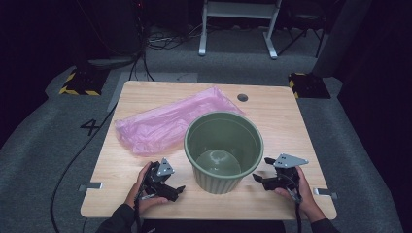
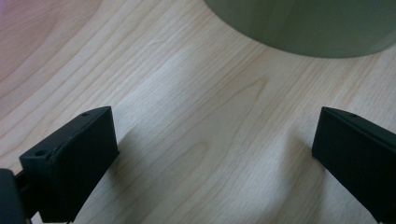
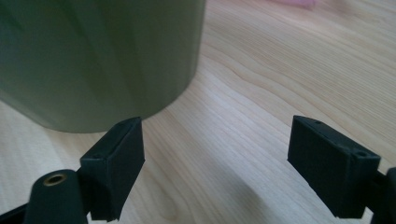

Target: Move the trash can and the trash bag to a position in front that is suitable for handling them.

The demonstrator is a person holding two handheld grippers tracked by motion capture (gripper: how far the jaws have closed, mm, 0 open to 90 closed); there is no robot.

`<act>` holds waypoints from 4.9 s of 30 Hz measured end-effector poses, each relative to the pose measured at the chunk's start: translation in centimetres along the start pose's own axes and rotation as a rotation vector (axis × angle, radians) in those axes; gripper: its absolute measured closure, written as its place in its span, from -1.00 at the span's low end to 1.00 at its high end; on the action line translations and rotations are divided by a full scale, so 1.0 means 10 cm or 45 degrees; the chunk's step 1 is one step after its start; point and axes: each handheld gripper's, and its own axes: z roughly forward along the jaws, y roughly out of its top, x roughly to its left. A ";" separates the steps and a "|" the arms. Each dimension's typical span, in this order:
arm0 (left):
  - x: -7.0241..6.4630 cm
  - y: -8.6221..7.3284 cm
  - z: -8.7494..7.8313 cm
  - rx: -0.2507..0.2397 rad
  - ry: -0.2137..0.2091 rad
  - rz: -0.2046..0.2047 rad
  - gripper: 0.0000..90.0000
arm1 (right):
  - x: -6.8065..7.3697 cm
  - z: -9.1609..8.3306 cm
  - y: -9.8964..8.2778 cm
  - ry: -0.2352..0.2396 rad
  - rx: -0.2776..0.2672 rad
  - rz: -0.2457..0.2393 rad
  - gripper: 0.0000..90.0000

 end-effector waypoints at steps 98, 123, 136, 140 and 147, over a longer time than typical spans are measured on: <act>0.00 0.89 0.44 -0.008 -0.055 0.101 -0.65 | -0.30 0.47 0.12 -0.117 0.053 0.074 -0.56; 0.78 -0.01 -0.54 -0.143 0.335 -0.125 -0.38 | -0.38 0.25 -0.06 -0.093 0.038 0.091 -0.63; 1.04 -0.25 -0.54 -0.189 0.178 -0.313 0.36 | -0.37 0.25 -0.06 -0.084 0.054 0.074 -0.62; 0.98 -0.27 -0.50 -0.142 0.125 -0.243 0.65 | -0.36 0.26 -0.06 -0.083 0.067 0.071 -0.62; 0.83 -0.26 -0.41 -0.077 0.097 -0.150 0.84 | -0.38 0.27 -0.06 -0.087 0.076 0.079 -0.60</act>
